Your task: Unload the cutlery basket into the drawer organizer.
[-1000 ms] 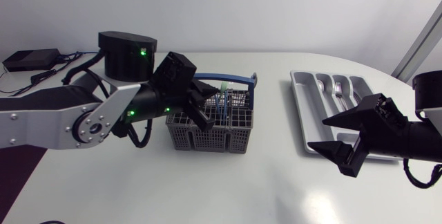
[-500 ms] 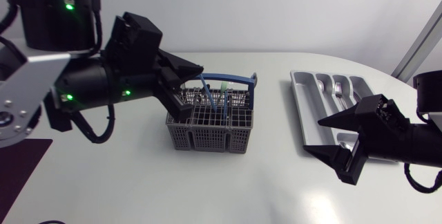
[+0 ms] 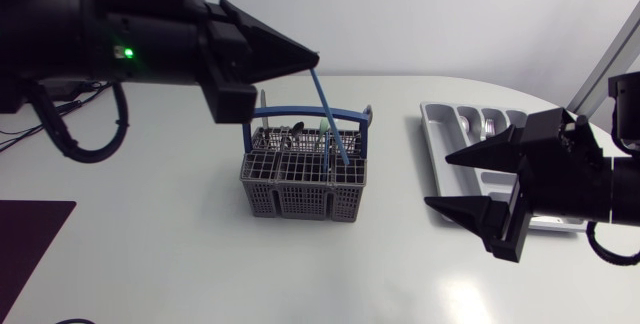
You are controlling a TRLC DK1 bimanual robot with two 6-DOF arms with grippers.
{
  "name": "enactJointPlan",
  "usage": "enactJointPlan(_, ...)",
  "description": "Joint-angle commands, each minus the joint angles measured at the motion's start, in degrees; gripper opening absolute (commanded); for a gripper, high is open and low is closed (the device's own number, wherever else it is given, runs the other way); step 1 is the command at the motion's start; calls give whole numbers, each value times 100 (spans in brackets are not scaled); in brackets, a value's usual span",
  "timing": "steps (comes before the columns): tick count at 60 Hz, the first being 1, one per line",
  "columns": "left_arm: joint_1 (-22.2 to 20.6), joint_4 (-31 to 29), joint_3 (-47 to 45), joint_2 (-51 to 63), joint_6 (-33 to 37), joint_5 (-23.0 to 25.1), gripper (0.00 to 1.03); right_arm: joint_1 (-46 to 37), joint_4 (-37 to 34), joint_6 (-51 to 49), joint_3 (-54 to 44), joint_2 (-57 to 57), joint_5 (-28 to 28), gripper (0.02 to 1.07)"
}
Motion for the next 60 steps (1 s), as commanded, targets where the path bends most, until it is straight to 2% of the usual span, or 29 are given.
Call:
enactJointPlan(1,15,-144,237,395,-186,225,10,233,-47,342,292,140,17,97)
enactJointPlan(14,-12,-320,642,1133,-581,919,10,655,76,781,591,509,-98,96)
enactJointPlan(22,111,-355,861,1537,-898,1473,10,822,102,1001,714,817,-326,93)
enactJointPlan(30,173,-461,1028,1818,-1003,1824,10,936,129,1177,810,1063,-493,92)
enactJointPlan(34,182,-487,1064,1889,-1030,1886,10,962,182,1273,846,1160,-572,85)
enactJointPlan(39,199,-531,1116,1950,-1038,1974,10,980,190,1326,907,1300,-660,83)
enactJointPlan(60,261,-566,1160,1977,-1082,2053,10,1094,234,1467,1021,1555,-669,46)
